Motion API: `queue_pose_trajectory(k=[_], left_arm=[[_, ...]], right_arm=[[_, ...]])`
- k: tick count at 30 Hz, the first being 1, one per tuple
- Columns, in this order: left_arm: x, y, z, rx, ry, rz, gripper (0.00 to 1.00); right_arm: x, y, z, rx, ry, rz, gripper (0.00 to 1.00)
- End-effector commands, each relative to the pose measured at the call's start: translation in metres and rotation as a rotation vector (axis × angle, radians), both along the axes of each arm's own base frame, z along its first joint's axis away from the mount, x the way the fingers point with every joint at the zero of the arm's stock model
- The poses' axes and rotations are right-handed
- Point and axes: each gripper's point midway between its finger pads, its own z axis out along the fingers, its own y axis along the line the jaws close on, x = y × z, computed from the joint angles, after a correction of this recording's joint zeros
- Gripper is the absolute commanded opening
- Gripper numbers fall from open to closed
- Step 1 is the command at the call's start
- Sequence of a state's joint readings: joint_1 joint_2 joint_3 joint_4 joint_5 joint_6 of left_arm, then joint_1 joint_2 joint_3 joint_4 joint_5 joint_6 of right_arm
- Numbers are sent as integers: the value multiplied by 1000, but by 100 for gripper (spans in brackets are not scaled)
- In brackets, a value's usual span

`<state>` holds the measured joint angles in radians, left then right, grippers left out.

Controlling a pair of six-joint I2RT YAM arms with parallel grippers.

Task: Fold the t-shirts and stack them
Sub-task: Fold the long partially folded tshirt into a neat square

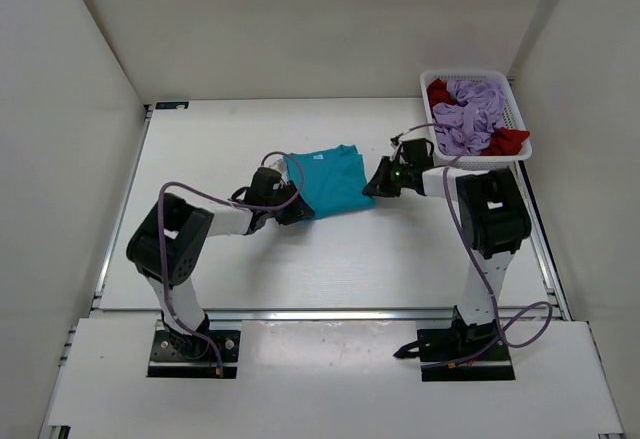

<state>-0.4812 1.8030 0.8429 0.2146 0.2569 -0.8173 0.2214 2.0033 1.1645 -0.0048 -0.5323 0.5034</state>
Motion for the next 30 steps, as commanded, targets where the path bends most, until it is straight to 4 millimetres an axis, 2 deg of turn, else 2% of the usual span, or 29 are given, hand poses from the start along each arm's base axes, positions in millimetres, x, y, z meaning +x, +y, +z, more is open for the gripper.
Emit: queue_pose_trajectory(k=[1, 2, 3, 4, 5, 6, 7, 8, 9, 10, 12, 13, 14, 16, 17, 18, 19, 20, 21, 22, 23, 24, 25, 27, 28, 30], left_arm=[[-22, -1, 16, -4, -57, -18, 36], [-29, -5, 28, -24, -81, -22, 36], [-40, 3, 17, -1, -62, -11, 36], [-49, 6, 20, -13, -67, -1, 36], [-53, 5, 32, -38, -101, -6, 36], [-60, 7, 30, -40, -91, -5, 37], [-61, 8, 38, -47, -108, -6, 37], [-62, 7, 47, -54, -124, -11, 37], [-59, 9, 53, -55, -135, -6, 38], [-54, 8, 70, -74, -173, -6, 37], [-46, 10, 86, -80, -200, 2, 39], [-35, 9, 98, -82, -231, 13, 40], [-31, 12, 95, -66, -220, 16, 40], [-5, 7, 113, -57, -262, 15, 41], [6, 11, 101, -35, -231, 30, 41], [19, 6, 97, -35, -219, 16, 41], [33, 1, 107, -49, -234, 9, 41], [50, -1, 100, -41, -220, 18, 41], [60, 2, 82, -16, -188, 19, 42], [73, -2, 86, -17, -199, 11, 42], [91, 0, 79, -4, -195, 23, 42], [98, 4, 60, 14, -154, 23, 41], [106, -4, 66, 0, -164, 6, 42], [125, 2, 44, 6, -125, 20, 41], [125, 0, 42, -2, -116, 9, 41], [134, 9, 25, 15, -95, 32, 41]], right_arm=[[-20, -4, 4, -31, -31, -55, 0], [-33, -3, 5, -27, -37, -60, 0], [-47, -6, 5, -26, -28, -67, 0], [-53, -6, 10, -16, -45, -67, 0], [-55, -9, 12, -15, -48, -75, 0], [-58, -11, 19, -5, -59, -75, 0], [-55, -12, 34, 4, -96, -74, 0], [-54, -12, 40, 2, -101, -75, 0], [-52, -11, 53, 5, -133, -66, 0], [-43, -9, 71, 7, -186, -58, 0], [-39, 0, 81, 4, -207, -32, 0], [-37, 1, 77, 0, -194, -25, 0], [-29, 1, 81, 1, -202, -25, 0], [-12, 3, 76, 4, -201, -30, 0], [-8, 2, 74, 12, -199, -31, 0], [3, 1, 74, 26, -201, -31, 0], [12, -1, 65, 24, -180, -35, 0], [16, -5, 53, 16, -149, -50, 1], [24, -8, 57, 14, -165, -51, 0], [33, -13, 53, 15, -160, -65, 0], [33, -14, 41, 6, -128, -64, 0], [37, -19, 40, -7, -123, -67, 0], [39, -21, 33, -9, -115, -64, 0], [38, -25, 21, -18, -96, -76, 0], [39, -34, 13, -23, -74, -94, 0], [41, -36, 6, -24, -63, -98, 0]])
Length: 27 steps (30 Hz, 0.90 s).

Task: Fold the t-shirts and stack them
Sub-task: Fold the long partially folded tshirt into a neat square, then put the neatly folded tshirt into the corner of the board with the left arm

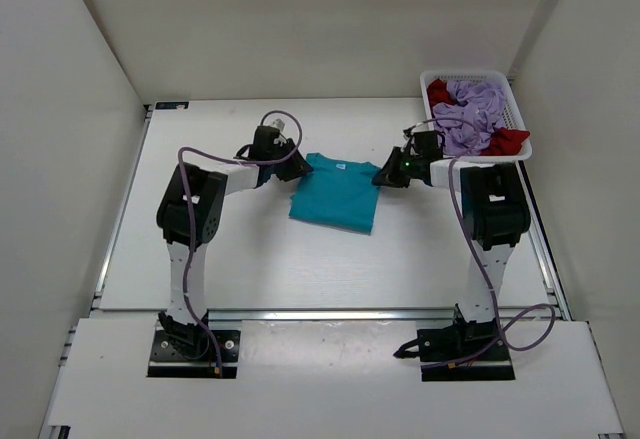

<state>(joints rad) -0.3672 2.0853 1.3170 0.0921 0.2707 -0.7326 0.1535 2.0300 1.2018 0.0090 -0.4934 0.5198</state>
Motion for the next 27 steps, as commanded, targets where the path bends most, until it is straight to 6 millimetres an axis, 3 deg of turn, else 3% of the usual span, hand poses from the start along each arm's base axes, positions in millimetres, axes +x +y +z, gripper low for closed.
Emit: queue_pose_trajectory(k=[1, 5, 8, 9, 11, 13, 15, 17, 19, 21, 22, 23, 24, 26, 27], left_arm=[[11, 10, 4, 0, 8, -9, 41], [14, 23, 1, -35, 7, 16, 42], [8, 31, 14, -57, -25, 29, 43], [5, 43, 16, -52, -25, 49, 43], [2, 58, 34, -46, -70, 91, 50], [-11, 70, 29, -25, -61, 104, 58], [-19, 79, 21, 9, -49, 94, 65], [-32, 72, 11, 56, -44, 26, 76], [-42, 60, 2, 75, -29, -42, 82], [-53, 42, -20, 119, 12, -126, 86], [-48, 36, -19, 142, -2, -155, 85], [-54, 28, -30, 166, 37, -190, 84], [-64, 24, -48, 194, 86, -228, 82], [-64, 7, -50, 182, 91, -273, 69], [-64, -2, -50, 155, 95, -284, 57]], right_arm=[[16, -5, 4, -8, -41, 6, 0], [25, 2, 4, 7, -54, 37, 0], [32, 18, 21, 26, -93, 79, 0], [31, 19, 26, 25, -88, 86, 2], [32, 30, 42, 6, -113, 116, 17], [34, 36, 75, 3, -184, 116, 32], [23, 40, 91, 16, -212, 117, 40], [12, 41, 124, 41, -292, 111, 49], [-8, 42, 127, 56, -301, 103, 51], [-23, 41, 135, 72, -332, 96, 53], [-36, 38, 130, 79, -319, 88, 53], [-41, 41, 145, 101, -358, 91, 53], [-50, 41, 138, 110, -352, 98, 54], [-63, 37, 141, 120, -359, 93, 55], [-71, 39, 138, 123, -356, 105, 55]])
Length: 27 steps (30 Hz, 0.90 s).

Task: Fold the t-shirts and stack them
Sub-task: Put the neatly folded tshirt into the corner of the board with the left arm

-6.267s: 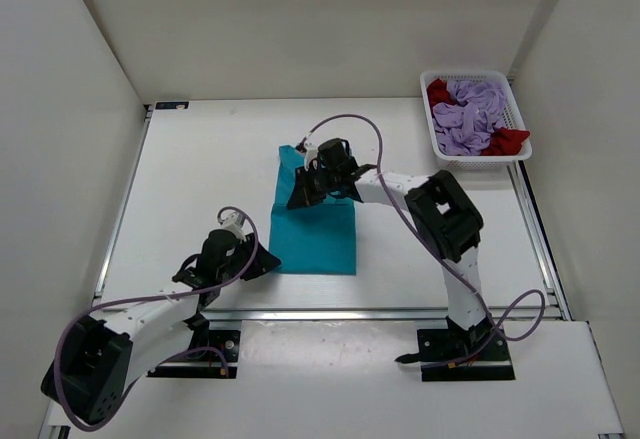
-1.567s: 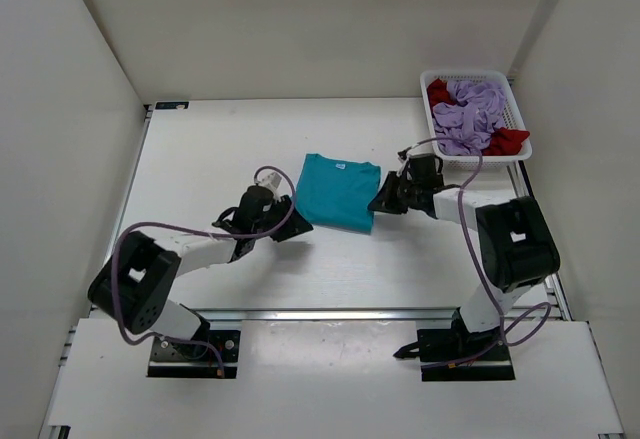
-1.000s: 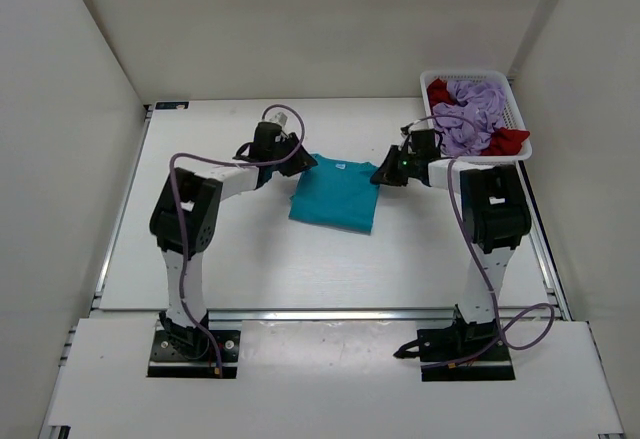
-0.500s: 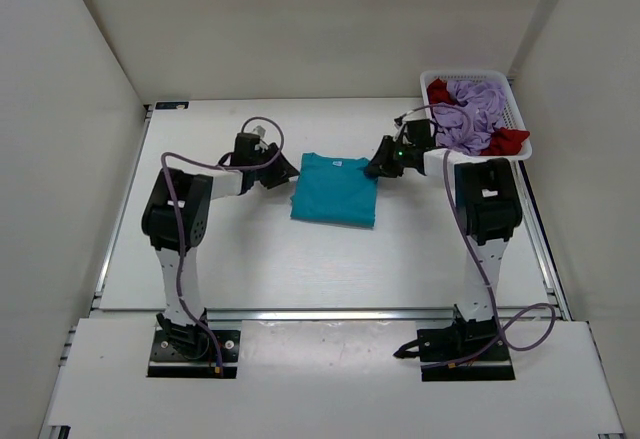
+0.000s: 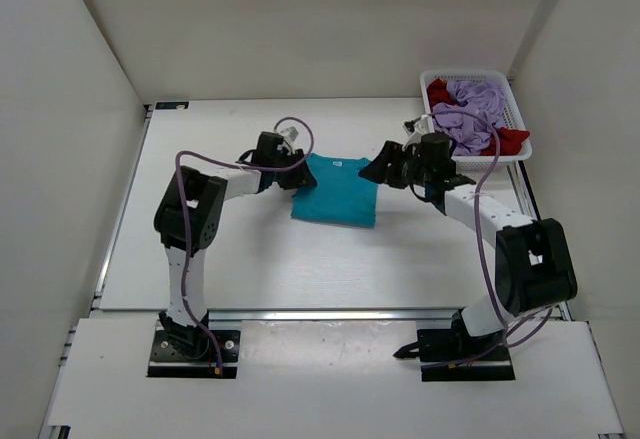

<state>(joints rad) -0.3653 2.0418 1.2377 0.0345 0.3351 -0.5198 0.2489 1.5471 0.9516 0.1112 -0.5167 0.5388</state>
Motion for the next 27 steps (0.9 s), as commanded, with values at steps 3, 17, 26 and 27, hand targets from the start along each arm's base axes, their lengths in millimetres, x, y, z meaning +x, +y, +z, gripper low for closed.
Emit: queue_pose_trajectory(k=[3, 17, 26, 27], left_arm=[[-27, -41, -23, -32, 100, -147, 25], [-40, 265, 51, -296, -50, 812, 7], [-12, 293, 30, -329, -29, 1034, 13], [-9, 297, 12, -324, 17, 1061, 10]], right_arm=[[-21, 5, 4, 56, -35, 33, 54], [-78, 37, -43, 71, 48, 192, 52], [-145, 66, -61, 44, 78, 348, 51], [-153, 68, -66, 41, 82, 360, 51]])
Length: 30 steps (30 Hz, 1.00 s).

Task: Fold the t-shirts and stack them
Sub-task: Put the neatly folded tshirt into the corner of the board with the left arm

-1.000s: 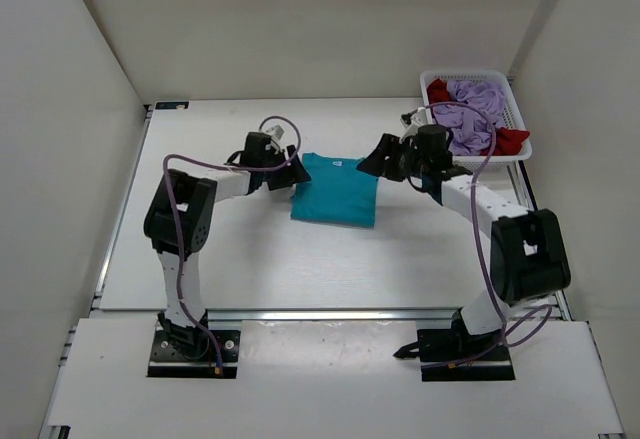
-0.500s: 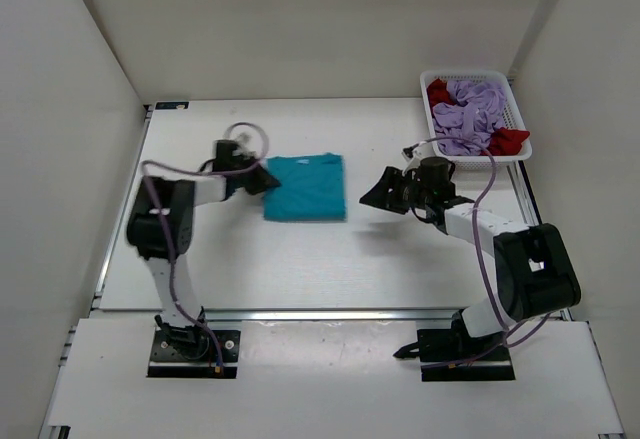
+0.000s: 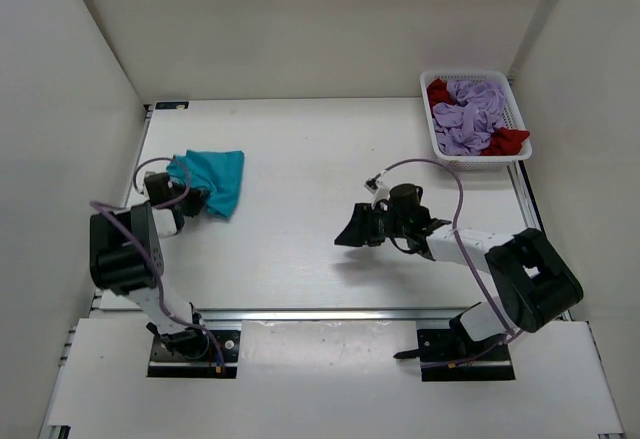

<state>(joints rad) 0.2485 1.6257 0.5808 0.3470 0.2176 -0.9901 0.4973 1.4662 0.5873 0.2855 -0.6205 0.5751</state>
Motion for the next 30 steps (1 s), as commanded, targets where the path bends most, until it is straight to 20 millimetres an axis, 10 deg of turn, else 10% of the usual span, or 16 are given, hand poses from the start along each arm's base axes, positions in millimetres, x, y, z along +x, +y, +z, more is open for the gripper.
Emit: queue_pose_trajectory(k=[1, 9, 19, 22, 27, 30], left_arm=[[62, 28, 26, -22, -106, 117, 10], [149, 115, 34, -8, -158, 289, 10], [158, 182, 64, 65, -268, 466, 15], [152, 188, 76, 92, -307, 490, 32], [140, 187, 85, 52, -325, 451, 99], [126, 183, 91, 77, -293, 423, 98]], right_arm=[[-19, 3, 3, 20, -53, 42, 51], [-20, -7, -15, 8, 23, 34, 51], [-18, 13, -32, 30, 111, 124, 51], [-21, 17, -32, 24, 104, 136, 52], [-28, 21, -26, 26, 83, 152, 54], [-37, 21, -24, 20, 62, 148, 55]])
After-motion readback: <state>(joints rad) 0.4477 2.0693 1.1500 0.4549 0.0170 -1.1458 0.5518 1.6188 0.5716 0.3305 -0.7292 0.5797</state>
